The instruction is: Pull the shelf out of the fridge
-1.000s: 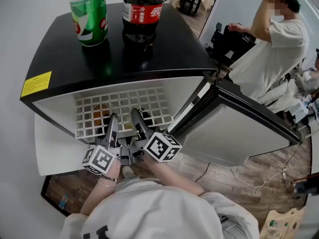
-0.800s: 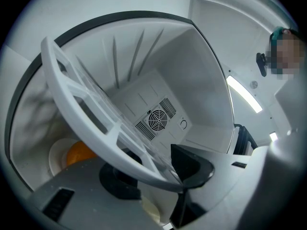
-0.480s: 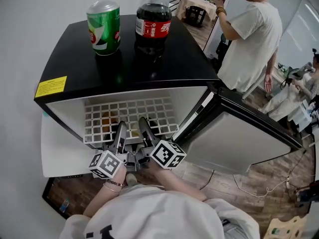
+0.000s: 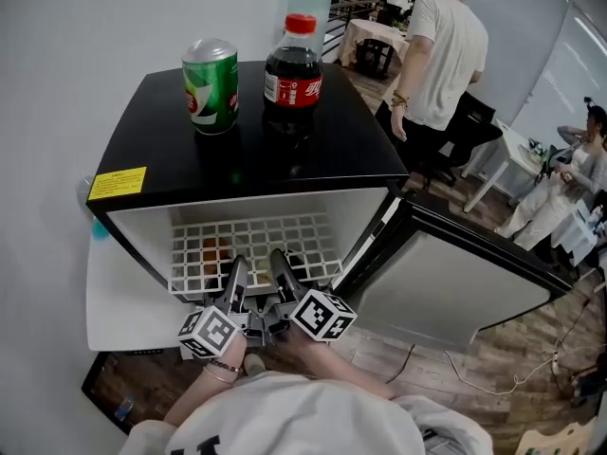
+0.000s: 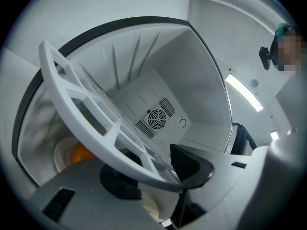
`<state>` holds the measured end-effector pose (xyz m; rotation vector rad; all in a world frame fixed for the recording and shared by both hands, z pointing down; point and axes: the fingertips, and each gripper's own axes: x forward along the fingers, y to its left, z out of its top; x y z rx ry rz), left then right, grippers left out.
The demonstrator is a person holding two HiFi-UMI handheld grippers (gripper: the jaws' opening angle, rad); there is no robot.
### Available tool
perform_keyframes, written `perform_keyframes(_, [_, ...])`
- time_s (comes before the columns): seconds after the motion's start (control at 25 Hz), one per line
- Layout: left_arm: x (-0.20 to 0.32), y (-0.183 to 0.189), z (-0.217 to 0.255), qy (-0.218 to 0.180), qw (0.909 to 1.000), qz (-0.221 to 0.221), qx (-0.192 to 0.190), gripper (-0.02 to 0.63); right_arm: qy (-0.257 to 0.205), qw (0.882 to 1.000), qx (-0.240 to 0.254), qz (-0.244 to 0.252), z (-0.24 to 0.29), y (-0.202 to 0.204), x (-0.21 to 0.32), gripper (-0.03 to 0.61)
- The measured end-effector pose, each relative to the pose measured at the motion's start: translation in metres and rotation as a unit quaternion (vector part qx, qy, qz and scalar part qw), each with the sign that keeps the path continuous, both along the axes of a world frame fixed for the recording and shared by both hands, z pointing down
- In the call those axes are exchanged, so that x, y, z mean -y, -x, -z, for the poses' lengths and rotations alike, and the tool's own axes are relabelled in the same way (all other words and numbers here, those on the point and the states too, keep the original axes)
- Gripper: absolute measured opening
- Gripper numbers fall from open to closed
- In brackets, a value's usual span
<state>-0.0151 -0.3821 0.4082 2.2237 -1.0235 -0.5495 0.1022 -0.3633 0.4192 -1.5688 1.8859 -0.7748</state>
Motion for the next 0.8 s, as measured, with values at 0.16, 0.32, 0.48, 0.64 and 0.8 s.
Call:
perform_keyframes(0.16, [0.0004, 0.0004, 0.0019, -0.002, 1.0, 0.002, -0.001, 0.187, -0.002, 1.0, -0.001, 0.002, 0.0023, 0.0001, 0.0002, 0.164])
perform_keyframes(0.32, [-0.0018, 0.0008, 0.0015, -0.003, 1.0, 0.005, 0.0, 0.186, -0.002, 1.0, -0.002, 0.005, 0.0018, 0.0004, -0.002, 0.164])
perform_keyframes(0.48, [-0.0061, 0.0017, -0.0002, -0.002, 1.0, 0.006, 0.0, 0.184, -0.002, 1.0, 0.001, 0.007, 0.0, 0.0012, -0.0067, 0.164])
perform_keyframes(0.64, [-0.008, 0.0034, -0.0004, 0.001, 1.0, 0.009, -0.002, 0.181, 0.001, 1.0, 0.001, 0.01, -0.0013, 0.0019, -0.0093, 0.163])
perform_keyframes(0.8, [-0.0073, 0.0025, 0.0023, 0.0, 0.9999, 0.01, -0.005, 0.178, -0.001, 1.0, 0.001, 0.013, 0.0028, 0.0009, -0.0084, 0.161])
